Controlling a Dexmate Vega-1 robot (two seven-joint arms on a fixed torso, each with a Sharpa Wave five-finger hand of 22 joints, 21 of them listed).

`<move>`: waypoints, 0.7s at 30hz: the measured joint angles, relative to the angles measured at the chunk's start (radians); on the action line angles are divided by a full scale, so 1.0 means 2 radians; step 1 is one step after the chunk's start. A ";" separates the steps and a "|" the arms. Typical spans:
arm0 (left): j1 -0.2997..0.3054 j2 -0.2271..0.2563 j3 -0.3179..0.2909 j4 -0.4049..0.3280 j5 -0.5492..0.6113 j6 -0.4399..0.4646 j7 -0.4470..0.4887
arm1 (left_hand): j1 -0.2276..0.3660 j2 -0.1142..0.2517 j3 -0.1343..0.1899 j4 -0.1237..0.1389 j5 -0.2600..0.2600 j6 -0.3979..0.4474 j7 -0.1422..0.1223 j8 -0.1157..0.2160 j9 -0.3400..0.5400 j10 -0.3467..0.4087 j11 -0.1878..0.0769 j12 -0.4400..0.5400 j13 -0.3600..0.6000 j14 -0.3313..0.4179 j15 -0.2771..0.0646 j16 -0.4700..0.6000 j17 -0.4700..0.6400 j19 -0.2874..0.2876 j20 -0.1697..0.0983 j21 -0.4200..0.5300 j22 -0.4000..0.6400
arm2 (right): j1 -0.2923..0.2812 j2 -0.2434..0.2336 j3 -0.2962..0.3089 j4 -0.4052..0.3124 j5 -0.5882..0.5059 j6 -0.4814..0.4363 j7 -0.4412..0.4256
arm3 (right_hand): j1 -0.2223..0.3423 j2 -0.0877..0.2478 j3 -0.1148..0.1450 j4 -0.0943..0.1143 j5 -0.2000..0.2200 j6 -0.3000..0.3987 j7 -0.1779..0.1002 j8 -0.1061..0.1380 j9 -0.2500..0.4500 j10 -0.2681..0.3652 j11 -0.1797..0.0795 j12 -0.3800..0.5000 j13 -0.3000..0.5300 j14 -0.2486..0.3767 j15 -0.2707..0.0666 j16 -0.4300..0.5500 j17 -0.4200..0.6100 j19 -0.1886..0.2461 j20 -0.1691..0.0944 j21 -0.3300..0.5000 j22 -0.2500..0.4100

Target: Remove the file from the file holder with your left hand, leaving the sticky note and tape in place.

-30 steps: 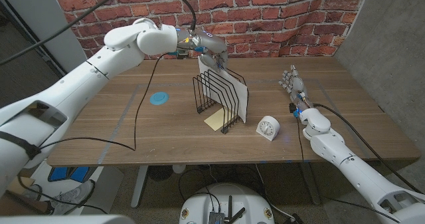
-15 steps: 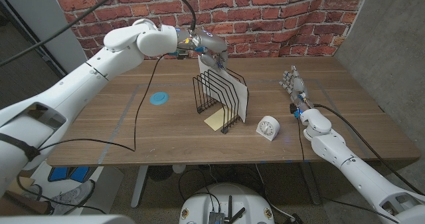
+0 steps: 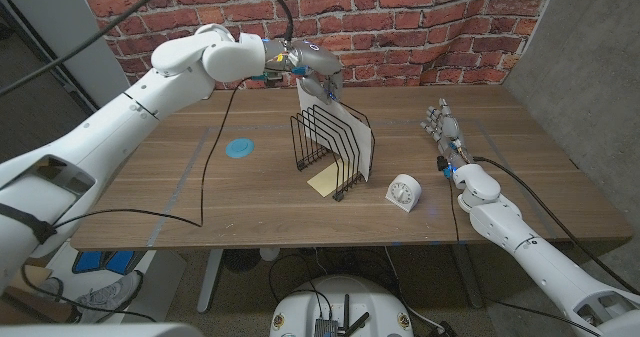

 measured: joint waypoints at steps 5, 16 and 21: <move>0.000 0.002 -0.003 -0.004 -0.006 0.006 -0.004 | 0.000 0.000 0.000 0.000 0.000 0.000 0.000 0.000 0.000 0.000 0.000 0.000 0.003 0.000 0.000 0.000 0.000 0.000 0.000 0.000 0.000 | -0.002 -0.001 0.000 -0.002 0.000 0.001 0.000 | 0.000 0.000 0.000 0.000 0.000 0.000 0.000 0.000 0.000 0.000 0.000 0.000 0.000 0.000 0.000 0.000 0.000 0.000 0.000 0.000 0.000; 0.000 0.006 -0.013 -0.015 -0.018 0.019 -0.009 | 0.002 0.002 -0.001 0.001 0.000 0.000 0.000 0.000 0.000 0.000 0.000 -0.003 0.003 0.000 0.000 0.000 0.000 0.000 0.000 0.000 0.000 | -0.005 -0.002 0.002 -0.006 0.000 0.004 0.000 | 0.000 0.000 0.000 0.000 0.000 0.000 0.000 0.000 0.000 0.000 0.000 0.000 0.000 0.000 0.000 0.000 0.000 0.000 0.000 0.000 0.000; 0.000 0.007 -0.016 -0.019 -0.023 0.027 -0.011 | 0.002 0.002 -0.001 0.001 0.000 0.000 0.000 0.000 0.000 0.000 0.000 -0.004 0.003 0.000 0.000 0.000 0.000 0.000 0.000 0.000 0.000 | -0.007 -0.002 0.003 -0.007 0.000 0.006 0.000 | 0.000 0.000 0.001 0.001 0.000 0.000 0.000 0.000 0.000 0.000 0.000 0.000 0.000 0.000 0.000 0.000 0.000 0.000 0.000 0.000 0.000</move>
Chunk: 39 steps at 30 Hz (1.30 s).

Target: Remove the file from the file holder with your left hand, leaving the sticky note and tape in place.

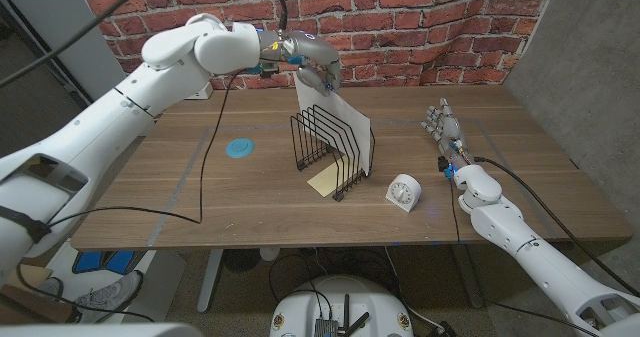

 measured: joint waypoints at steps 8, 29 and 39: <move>-0.001 0.001 -0.004 -0.005 -0.004 0.008 0.000 | 0.000 0.000 -0.001 -0.001 0.000 0.000 0.000 0.000 0.000 0.000 0.000 0.002 0.000 0.001 0.001 0.000 0.000 0.001 0.001 0.000 0.000 | -0.001 0.000 0.001 0.000 0.000 0.002 0.000 | 0.000 0.000 0.001 0.001 0.000 0.000 0.000 0.000 0.000 0.000 0.000 0.000 0.000 0.000 0.000 0.000 0.000 0.000 0.000 0.000 0.000; 0.003 0.007 -0.022 -0.018 -0.015 0.026 0.022 | 0.002 0.002 -0.006 0.001 -0.001 0.003 0.003 0.000 0.000 0.003 0.002 0.002 0.000 0.004 -0.002 0.000 0.000 0.003 -0.001 0.000 0.000 | -0.001 0.001 0.001 0.001 -0.001 0.004 -0.001 | 0.000 0.000 0.003 -0.001 0.000 0.003 0.003 0.000 0.000 0.000 0.000 0.000 0.000 0.000 0.000 0.000 -0.002 0.000 0.000 0.000 0.000; 0.005 0.011 -0.029 -0.024 -0.021 0.034 0.031 | 0.002 0.002 -0.008 0.001 -0.001 0.003 0.003 -0.002 0.003 0.004 0.001 0.000 0.000 0.004 -0.002 0.000 0.000 0.003 -0.001 0.000 -0.001 | 0.000 0.002 0.001 0.002 -0.002 0.004 -0.001 | 0.000 0.000 0.003 -0.001 0.000 0.003 0.003 0.000 0.000 0.000 0.000 0.000 0.000 0.000 0.000 0.000 -0.002 0.000 0.000 0.000 0.000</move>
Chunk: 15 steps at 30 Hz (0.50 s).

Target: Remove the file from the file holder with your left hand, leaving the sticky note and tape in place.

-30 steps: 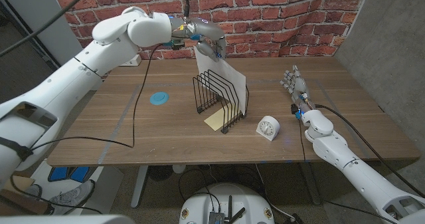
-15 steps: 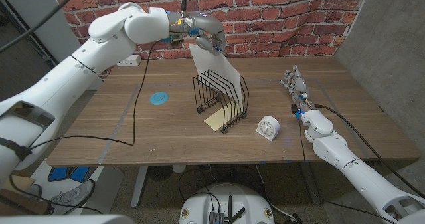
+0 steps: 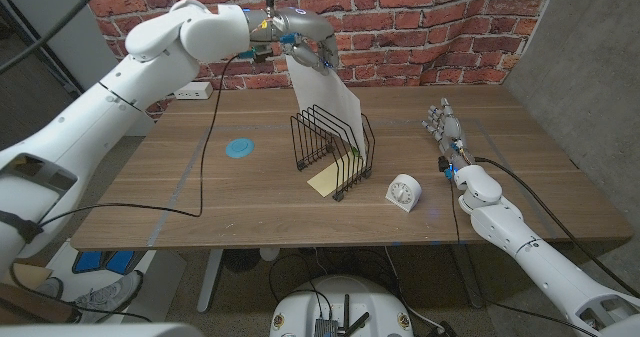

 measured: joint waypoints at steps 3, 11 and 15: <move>0.001 0.001 -0.003 0.000 -0.007 0.003 0.003 | 0.000 0.000 0.000 0.000 0.000 0.000 0.000 -0.001 0.000 0.000 0.000 0.000 0.000 0.000 0.000 0.000 0.000 0.000 0.000 0.000 0.000 | 0.001 0.000 0.000 0.000 0.000 0.000 0.000 | 0.000 0.000 0.000 0.000 0.000 0.000 0.000 0.000 0.000 0.000 0.000 0.000 0.000 0.000 0.000 0.000 0.000 0.000 0.000 0.000 0.000; 0.002 0.005 -0.013 0.000 -0.024 0.008 0.008 | 0.000 0.000 0.000 0.000 0.000 0.000 0.000 -0.001 0.000 0.000 0.000 -0.001 0.000 0.000 0.000 0.000 0.000 0.000 0.000 0.000 0.000 | 0.002 0.000 -0.001 0.001 -0.001 0.000 -0.002 | 0.000 0.000 0.002 -0.002 0.000 0.000 0.000 0.000 0.000 0.000 0.000 0.000 0.000 0.000 0.000 0.000 0.000 0.000 0.000 0.000 0.000; 0.003 0.007 -0.018 0.000 -0.030 0.010 0.009 | 0.002 0.002 0.000 0.000 0.000 0.000 0.000 -0.001 0.000 0.000 0.000 0.000 0.000 0.000 0.000 0.000 0.000 0.000 0.000 0.000 0.000 | 0.002 0.000 -0.001 0.001 -0.002 -0.001 -0.002 | 0.000 0.000 0.002 -0.002 0.000 0.000 0.000 0.000 0.000 0.000 0.000 0.000 0.000 0.000 0.000 0.000 0.000 0.000 0.000 0.000 0.000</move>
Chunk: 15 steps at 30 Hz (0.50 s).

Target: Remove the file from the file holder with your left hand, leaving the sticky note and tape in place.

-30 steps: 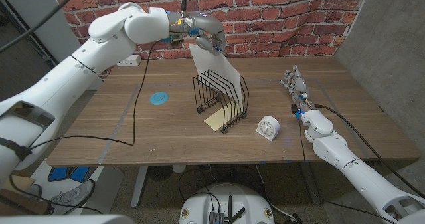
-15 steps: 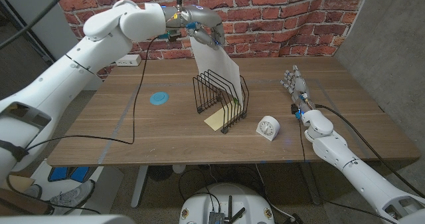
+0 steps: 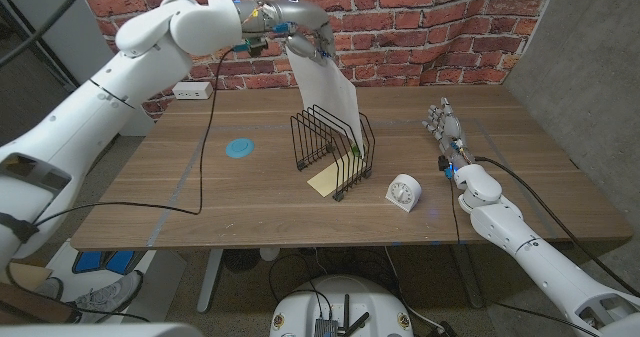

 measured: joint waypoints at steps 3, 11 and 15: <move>0.001 0.001 -0.003 0.000 -0.011 0.004 0.003 | 0.000 0.000 0.000 0.000 0.000 0.000 0.000 0.000 0.000 0.000 0.000 0.000 0.000 0.000 0.000 -0.002 0.000 0.000 0.000 0.000 0.000 | 0.000 0.000 0.000 0.000 0.000 -0.001 0.000 | 0.000 0.000 0.000 0.000 0.000 0.000 0.000 0.000 0.000 0.000 0.000 0.000 0.000 0.000 0.000 0.000 0.000 0.000 0.000 0.000 0.000; 0.005 0.008 -0.012 -0.003 -0.028 0.015 0.008 | 0.000 0.000 -0.002 0.002 0.000 0.000 0.000 0.000 0.000 0.000 0.000 0.000 0.000 0.000 0.000 -0.002 0.000 0.000 0.000 0.000 0.000 | 0.001 0.000 -0.001 0.000 0.000 -0.001 0.000 | 0.000 0.000 0.002 0.002 0.000 0.000 0.000 0.000 0.000 0.000 0.000 0.000 0.000 0.000 0.000 0.000 0.000 0.000 0.000 0.000 0.000; 0.008 0.011 -0.017 -0.005 -0.028 0.015 0.008 | 0.000 0.000 -0.004 0.000 0.000 0.000 0.000 0.000 0.000 0.000 0.000 0.000 0.000 0.000 0.000 -0.002 0.000 0.000 0.000 0.000 0.000 | 0.001 0.000 -0.001 0.000 0.000 -0.002 -0.001 | 0.000 0.000 0.002 0.002 0.000 0.000 0.000 0.000 0.000 0.000 0.000 0.000 0.000 0.000 0.000 0.000 0.000 0.000 0.000 0.000 0.000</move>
